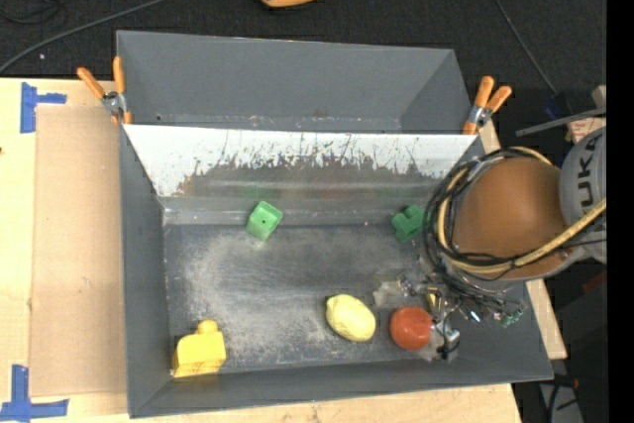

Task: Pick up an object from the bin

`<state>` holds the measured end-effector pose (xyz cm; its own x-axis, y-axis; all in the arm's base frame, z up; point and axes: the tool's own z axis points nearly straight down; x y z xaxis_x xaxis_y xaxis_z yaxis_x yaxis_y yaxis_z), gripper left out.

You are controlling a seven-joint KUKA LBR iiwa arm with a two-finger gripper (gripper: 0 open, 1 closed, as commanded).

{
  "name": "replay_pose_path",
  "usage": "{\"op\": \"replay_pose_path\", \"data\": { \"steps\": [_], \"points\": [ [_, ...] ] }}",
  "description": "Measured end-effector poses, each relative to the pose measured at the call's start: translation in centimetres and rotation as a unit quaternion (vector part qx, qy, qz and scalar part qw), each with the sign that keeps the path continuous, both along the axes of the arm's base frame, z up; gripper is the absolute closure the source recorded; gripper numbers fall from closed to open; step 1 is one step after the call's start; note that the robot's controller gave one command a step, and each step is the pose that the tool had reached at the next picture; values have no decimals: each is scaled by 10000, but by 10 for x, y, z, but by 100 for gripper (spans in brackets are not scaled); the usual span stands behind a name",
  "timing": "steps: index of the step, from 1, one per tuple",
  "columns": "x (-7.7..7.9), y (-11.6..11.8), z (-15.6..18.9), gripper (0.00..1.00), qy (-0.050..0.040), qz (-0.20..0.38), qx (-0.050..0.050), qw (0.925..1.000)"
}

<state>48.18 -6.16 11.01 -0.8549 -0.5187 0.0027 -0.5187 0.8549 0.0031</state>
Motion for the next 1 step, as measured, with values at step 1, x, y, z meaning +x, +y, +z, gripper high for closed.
{"op": "replay_pose_path", "data": {
  "steps": [1],
  "points": [
    [-3, -31, -26, 100, 16, -466, 4, 9989]
  ]
}}
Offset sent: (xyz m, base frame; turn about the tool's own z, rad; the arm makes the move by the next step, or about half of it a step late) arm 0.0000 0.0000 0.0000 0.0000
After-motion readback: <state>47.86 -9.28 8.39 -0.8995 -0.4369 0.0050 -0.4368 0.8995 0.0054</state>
